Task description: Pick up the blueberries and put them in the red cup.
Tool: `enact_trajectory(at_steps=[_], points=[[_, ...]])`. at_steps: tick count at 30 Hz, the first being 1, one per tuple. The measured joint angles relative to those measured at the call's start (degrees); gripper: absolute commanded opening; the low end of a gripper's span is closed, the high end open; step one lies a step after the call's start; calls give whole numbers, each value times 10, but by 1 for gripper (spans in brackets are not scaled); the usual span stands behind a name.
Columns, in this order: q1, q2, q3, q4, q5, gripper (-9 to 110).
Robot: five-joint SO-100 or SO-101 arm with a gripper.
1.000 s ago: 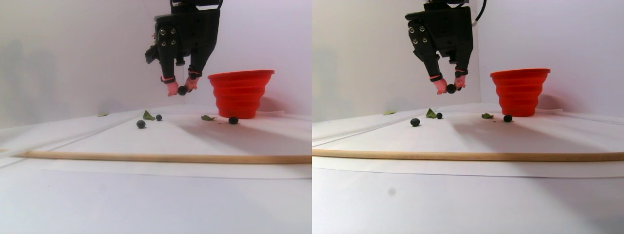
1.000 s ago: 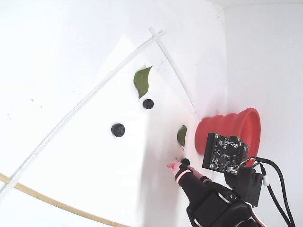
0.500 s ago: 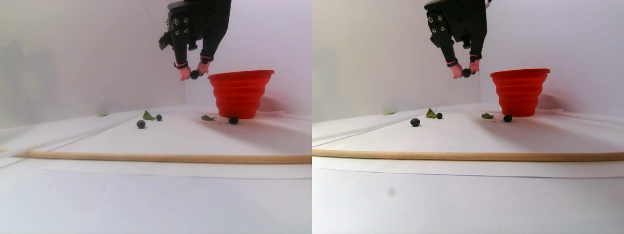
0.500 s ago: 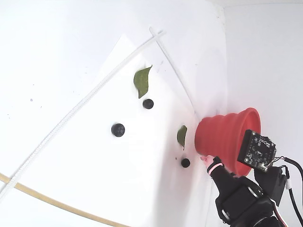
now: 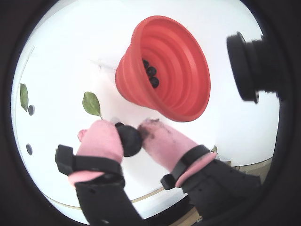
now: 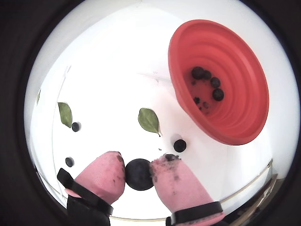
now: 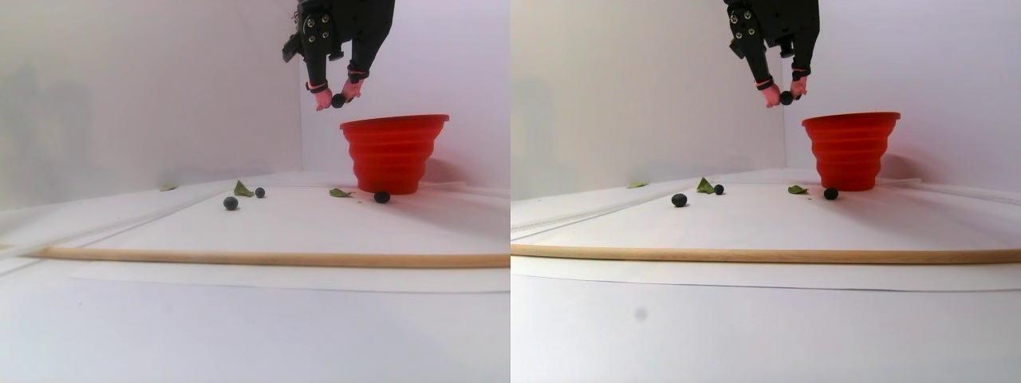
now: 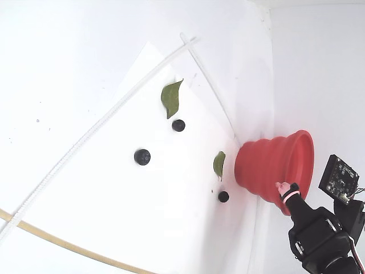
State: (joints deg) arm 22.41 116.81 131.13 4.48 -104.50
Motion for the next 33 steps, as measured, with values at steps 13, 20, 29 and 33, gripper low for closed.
enact_trajectory(at_steps=[13, 20, 29, 33], points=[[40, -13, -54, -11, 7, 10], [58, -52, -88, -19, 15, 10], [78, -103, -129, -38, 18, 10], [84, -118, -141, -45, 18, 12]])
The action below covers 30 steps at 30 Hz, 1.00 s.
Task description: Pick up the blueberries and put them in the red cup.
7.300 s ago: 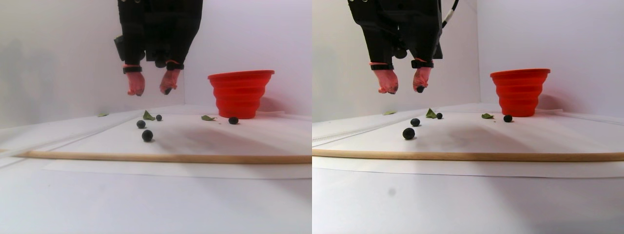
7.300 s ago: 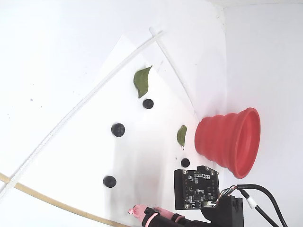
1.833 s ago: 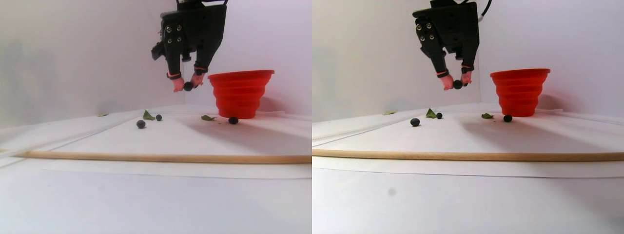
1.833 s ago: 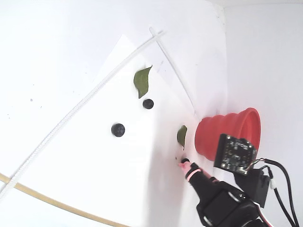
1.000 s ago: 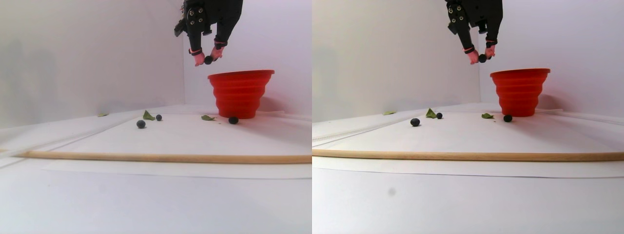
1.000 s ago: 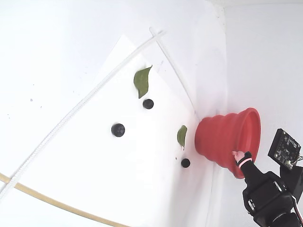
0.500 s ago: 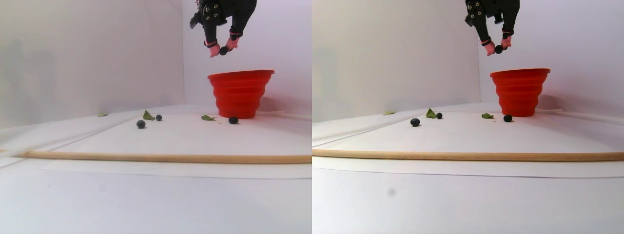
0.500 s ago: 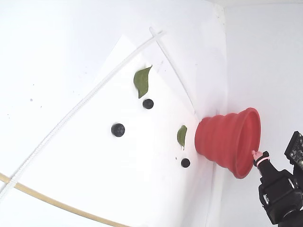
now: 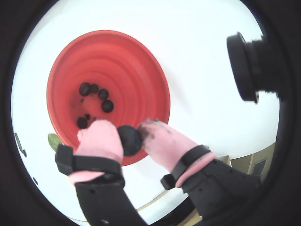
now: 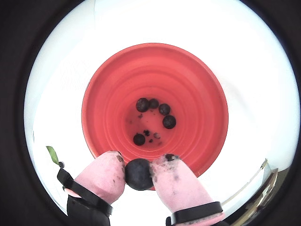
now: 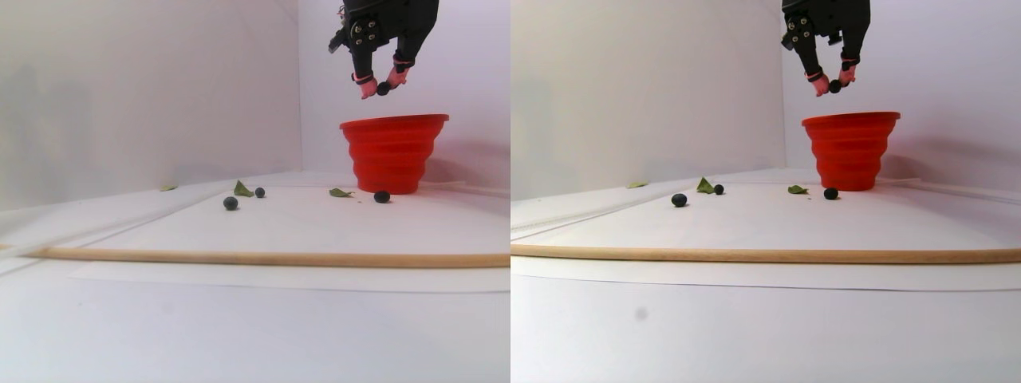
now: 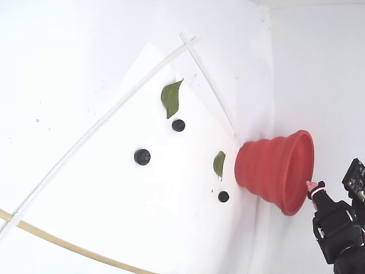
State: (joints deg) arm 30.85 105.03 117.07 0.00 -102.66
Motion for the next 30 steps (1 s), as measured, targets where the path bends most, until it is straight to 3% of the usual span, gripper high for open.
enact_trajectory(at_steps=[7, 30], points=[[2, -15, -2, -15, 0, 17], [-66, 56, 11, 41, 11, 17]])
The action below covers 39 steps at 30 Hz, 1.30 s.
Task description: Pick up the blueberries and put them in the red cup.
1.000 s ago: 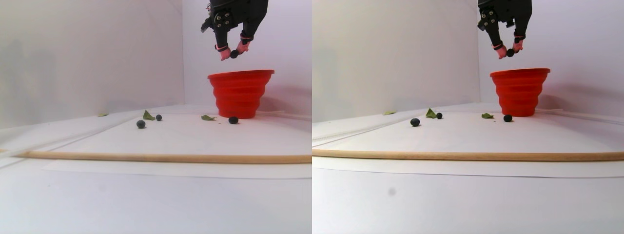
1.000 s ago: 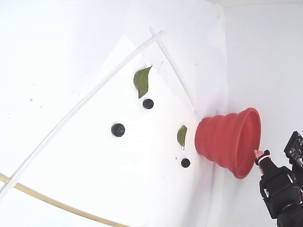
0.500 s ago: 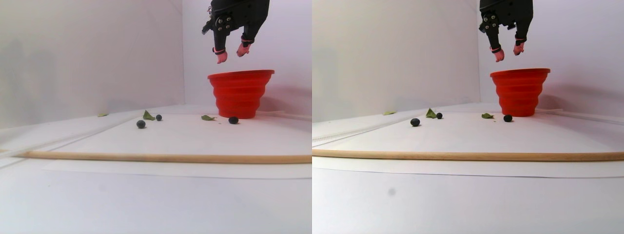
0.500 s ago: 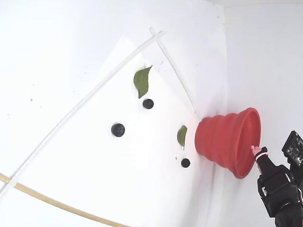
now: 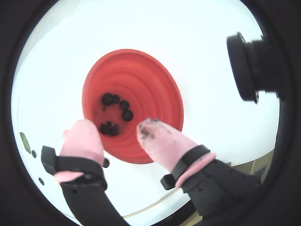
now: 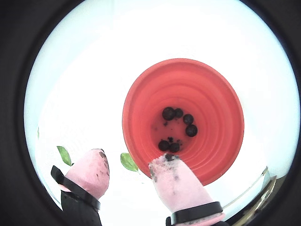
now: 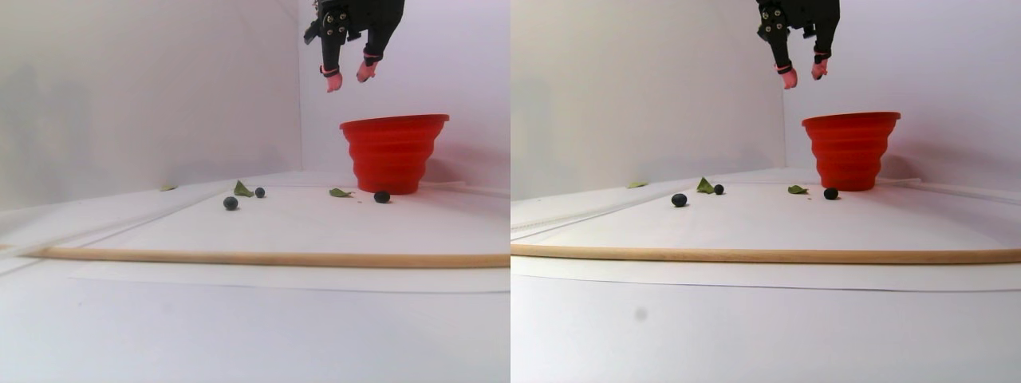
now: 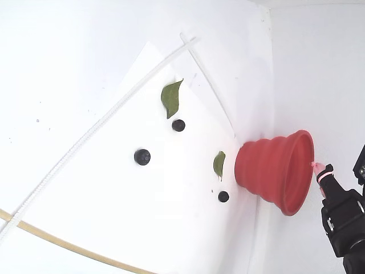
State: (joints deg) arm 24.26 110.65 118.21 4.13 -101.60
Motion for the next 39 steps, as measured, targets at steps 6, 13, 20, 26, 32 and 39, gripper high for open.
enact_trajectory(at_steps=[6, 13, 20, 26, 32, 39], points=[[-24, 11, 20, 22, -2, 16], [-59, 25, 32, 52, 0, 16], [-100, 31, 56, 59, 4, 16], [-119, 31, 69, 67, 10, 16], [-136, 31, 81, 69, 10, 16], [-154, 31, 90, 80, 10, 16]])
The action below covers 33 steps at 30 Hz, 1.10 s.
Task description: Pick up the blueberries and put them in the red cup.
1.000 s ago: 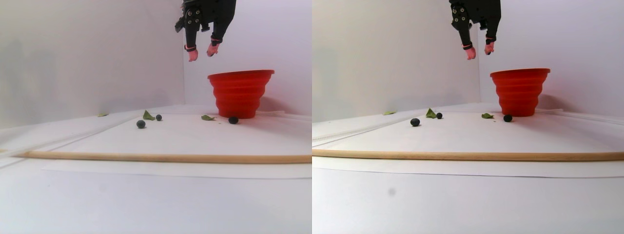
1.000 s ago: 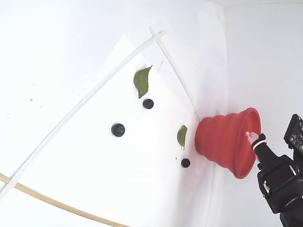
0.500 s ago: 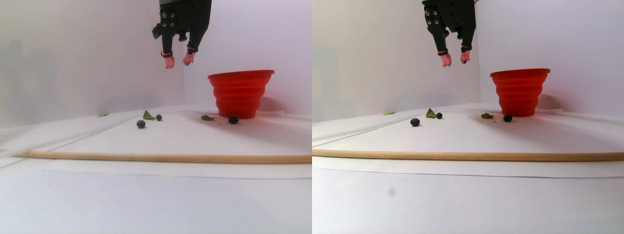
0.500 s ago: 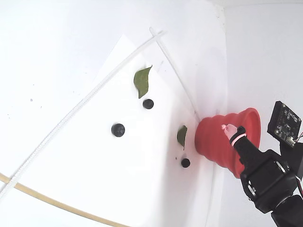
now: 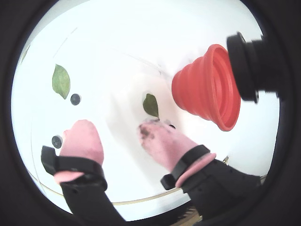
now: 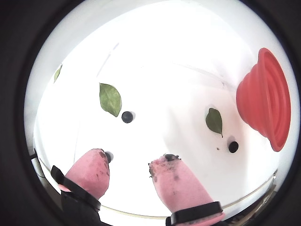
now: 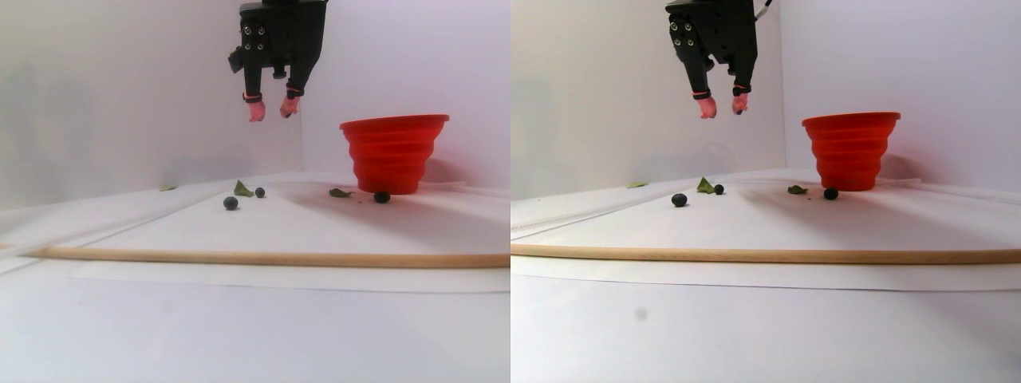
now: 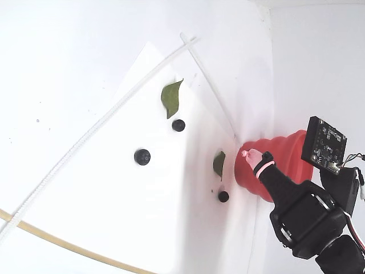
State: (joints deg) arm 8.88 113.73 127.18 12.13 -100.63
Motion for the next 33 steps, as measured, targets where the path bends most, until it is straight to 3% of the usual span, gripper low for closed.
enact_trajectory(at_steps=[33], points=[[-66, -37, 68, -24, 19, 16]])
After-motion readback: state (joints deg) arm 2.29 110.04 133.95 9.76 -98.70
